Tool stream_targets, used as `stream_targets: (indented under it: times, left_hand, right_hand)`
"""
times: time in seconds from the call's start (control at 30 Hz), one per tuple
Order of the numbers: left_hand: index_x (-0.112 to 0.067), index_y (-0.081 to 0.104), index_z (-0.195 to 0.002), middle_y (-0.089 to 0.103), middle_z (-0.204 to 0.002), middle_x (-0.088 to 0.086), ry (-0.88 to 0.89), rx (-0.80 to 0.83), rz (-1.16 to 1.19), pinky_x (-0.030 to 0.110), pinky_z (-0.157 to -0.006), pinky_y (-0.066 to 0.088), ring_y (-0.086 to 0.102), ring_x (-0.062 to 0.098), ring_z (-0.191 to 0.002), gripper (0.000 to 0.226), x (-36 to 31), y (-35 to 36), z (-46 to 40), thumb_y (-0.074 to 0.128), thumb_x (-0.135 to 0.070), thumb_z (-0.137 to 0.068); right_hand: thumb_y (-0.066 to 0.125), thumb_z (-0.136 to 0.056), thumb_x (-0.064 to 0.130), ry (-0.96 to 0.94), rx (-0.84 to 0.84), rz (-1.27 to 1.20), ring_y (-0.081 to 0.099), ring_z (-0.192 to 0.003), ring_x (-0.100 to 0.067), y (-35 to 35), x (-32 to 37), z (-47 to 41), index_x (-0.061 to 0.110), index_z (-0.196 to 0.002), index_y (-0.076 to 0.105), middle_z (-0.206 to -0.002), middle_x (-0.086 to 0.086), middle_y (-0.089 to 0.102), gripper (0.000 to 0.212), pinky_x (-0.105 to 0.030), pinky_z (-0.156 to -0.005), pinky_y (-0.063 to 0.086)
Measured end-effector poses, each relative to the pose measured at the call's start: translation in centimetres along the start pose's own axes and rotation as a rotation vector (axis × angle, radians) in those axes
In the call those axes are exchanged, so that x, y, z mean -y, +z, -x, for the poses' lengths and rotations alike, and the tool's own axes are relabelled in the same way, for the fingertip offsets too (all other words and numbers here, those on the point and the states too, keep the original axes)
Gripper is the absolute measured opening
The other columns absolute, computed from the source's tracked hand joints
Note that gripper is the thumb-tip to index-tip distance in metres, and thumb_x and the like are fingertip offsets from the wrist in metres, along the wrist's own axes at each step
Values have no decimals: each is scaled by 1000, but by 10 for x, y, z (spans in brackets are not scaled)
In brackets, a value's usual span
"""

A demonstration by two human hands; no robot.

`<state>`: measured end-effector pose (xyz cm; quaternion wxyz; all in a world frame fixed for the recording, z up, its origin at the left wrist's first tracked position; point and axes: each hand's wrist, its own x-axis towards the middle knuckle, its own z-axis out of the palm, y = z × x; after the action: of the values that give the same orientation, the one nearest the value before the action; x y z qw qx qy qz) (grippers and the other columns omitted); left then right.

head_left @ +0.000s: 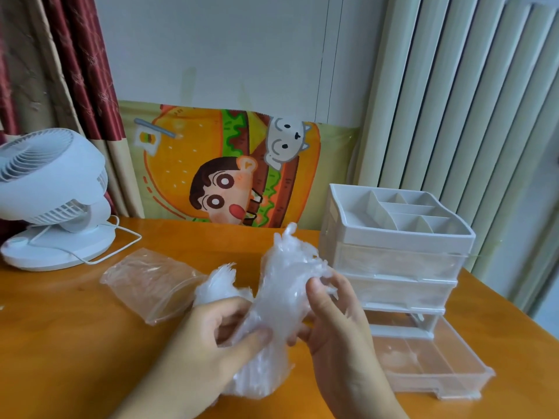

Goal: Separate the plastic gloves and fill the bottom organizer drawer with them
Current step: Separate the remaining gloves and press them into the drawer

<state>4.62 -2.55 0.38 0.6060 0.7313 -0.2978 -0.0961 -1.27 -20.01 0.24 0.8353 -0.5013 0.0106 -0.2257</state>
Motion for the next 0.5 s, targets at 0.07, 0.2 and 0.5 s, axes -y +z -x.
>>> stream_targets:
  times: [0.07,0.2,0.5]
  left_hand:
    - [-30,78,-101,80,-102,6,29,-61,97,47,-92,58,77,23,-98,17,-2,5,1,82,-25,-85]
    - [-31,75,-114,79,-107,11,16,-70,236,58,-94,56,76,33,-101,35,-4,5,2,79,-41,-80]
    - [-19,78,-111,78,-110,16,9,-173,418,42,-85,59,75,33,-104,30,-3,0,-1,76,-12,-81]
  right_hand:
    - [103,-48,55,-3,6,68,62,-70,-30,1,-5,1,21,-135,53,-103,-14,65,105,-39,-57,52]
    - [93,-67,46,1,105,394,75,-102,-29,5,-8,6,20,-124,63,-112,-8,77,69,-51,-96,60]
    - [78,-83,29,-53,20,379,67,-80,-31,2,1,6,4,-88,65,-94,-32,69,29,-40,-72,53]
